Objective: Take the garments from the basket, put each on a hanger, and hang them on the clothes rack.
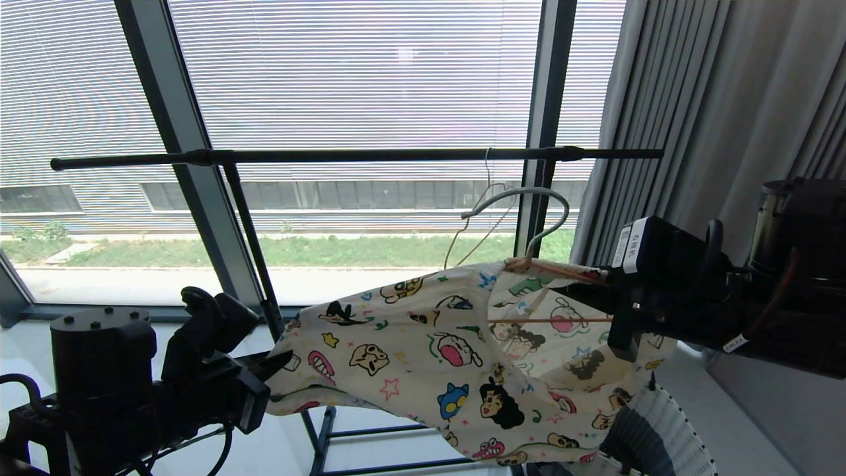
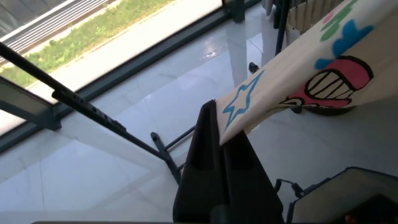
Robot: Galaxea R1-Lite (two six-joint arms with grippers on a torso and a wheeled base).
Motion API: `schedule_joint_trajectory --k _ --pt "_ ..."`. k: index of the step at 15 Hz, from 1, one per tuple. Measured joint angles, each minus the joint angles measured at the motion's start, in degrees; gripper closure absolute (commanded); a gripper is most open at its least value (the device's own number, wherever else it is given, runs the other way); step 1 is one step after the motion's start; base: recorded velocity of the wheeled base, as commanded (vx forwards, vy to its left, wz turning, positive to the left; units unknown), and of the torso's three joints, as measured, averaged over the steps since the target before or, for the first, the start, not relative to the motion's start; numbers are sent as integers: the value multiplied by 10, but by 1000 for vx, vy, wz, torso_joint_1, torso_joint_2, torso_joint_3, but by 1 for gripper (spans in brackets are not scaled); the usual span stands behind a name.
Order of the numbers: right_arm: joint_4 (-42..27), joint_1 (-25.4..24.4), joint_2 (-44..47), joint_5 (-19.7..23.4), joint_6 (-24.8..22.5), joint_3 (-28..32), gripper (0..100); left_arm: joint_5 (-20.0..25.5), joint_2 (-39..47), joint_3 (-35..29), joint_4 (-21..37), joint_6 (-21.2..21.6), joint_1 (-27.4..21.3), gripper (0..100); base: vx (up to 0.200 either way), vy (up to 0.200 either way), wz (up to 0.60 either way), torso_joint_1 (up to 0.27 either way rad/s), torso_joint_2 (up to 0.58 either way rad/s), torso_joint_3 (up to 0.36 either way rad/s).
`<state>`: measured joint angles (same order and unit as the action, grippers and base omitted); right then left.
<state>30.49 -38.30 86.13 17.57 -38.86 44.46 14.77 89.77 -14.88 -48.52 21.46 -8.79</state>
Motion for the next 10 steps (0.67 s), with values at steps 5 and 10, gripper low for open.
schedule_joint_trajectory --k 5,10 --pt "1 0 0 0 2 -3 100 -4 6 2 0 3 5 0 0 0 0 0 0 0" --pt "1 -6 0 -8 44 -35 100 -30 -17 -3 -2 -2 12 0 0 0 0 0 0 0"
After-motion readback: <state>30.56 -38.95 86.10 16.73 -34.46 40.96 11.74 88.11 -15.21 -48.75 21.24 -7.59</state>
